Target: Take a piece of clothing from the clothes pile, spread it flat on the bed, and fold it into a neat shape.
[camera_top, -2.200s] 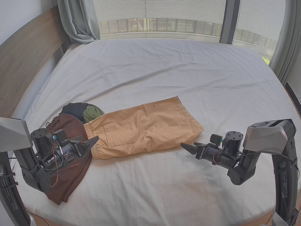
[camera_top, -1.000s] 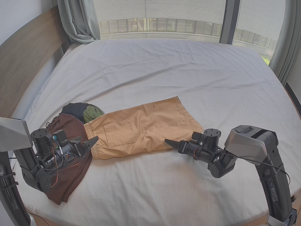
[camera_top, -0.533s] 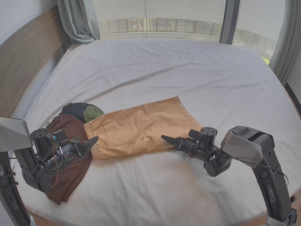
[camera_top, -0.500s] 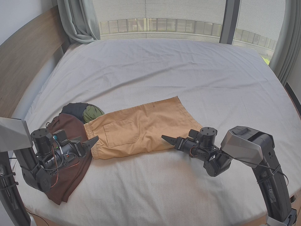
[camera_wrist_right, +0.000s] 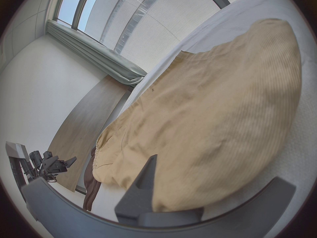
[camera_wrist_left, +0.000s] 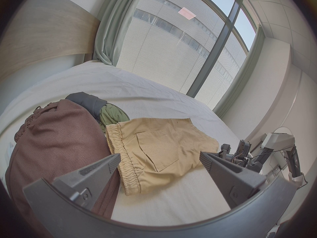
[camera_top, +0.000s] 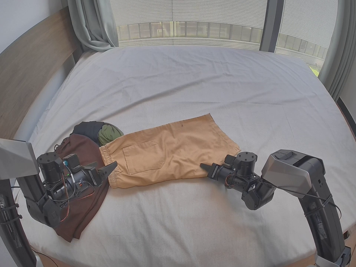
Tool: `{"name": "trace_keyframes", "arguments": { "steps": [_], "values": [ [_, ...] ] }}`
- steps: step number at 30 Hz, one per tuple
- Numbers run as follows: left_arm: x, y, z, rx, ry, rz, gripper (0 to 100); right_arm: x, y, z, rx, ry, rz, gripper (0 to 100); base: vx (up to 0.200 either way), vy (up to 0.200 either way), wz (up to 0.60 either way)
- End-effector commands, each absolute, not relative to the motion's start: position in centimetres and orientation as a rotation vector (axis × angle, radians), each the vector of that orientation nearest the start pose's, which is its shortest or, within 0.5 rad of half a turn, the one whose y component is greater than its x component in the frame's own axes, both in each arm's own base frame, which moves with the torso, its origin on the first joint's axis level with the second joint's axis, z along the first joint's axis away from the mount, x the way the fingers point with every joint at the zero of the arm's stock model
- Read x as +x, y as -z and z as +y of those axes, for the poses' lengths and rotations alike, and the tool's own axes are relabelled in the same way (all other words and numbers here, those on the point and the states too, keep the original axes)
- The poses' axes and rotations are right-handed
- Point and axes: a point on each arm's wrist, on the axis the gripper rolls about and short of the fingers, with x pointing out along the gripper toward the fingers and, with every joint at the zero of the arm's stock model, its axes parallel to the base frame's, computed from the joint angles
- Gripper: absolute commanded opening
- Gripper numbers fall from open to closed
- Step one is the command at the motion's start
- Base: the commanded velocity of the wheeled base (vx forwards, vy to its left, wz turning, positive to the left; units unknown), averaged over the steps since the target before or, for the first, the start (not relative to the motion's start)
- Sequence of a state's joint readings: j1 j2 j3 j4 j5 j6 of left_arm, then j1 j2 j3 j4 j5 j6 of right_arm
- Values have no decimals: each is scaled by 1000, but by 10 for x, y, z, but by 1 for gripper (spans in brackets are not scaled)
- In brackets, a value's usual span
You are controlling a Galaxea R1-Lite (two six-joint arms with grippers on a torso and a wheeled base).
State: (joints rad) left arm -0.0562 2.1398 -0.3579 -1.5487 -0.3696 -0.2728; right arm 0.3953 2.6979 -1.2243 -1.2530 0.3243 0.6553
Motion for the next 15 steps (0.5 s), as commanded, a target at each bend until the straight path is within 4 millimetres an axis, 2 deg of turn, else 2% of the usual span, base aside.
{"name": "trace_keyframes", "arguments": {
  "steps": [1, 3, 8, 12, 15],
  "values": [
    [296, -41, -25, -305, 388, 293, 100, 408, 26, 179, 614, -619, 439, 0, 0, 0, 0],
    [296, -41, -24, -305, 388, 295, 100, 399, 19, 175, 602, -616, 449, 0, 0, 0, 0],
    [295, -42, -26, -303, 393, 295, 100, 382, 19, 163, 541, -598, 481, 0, 0, 0, 0],
    [294, -41, -26, -304, 394, 300, 100, 356, 17, 150, 504, -586, 514, 0, 0, 0, 0],
    [294, -40, -26, -306, 393, 303, 100, 328, 18, 139, 501, -561, 577, 0, 0, 0, 0]
  ]
}}
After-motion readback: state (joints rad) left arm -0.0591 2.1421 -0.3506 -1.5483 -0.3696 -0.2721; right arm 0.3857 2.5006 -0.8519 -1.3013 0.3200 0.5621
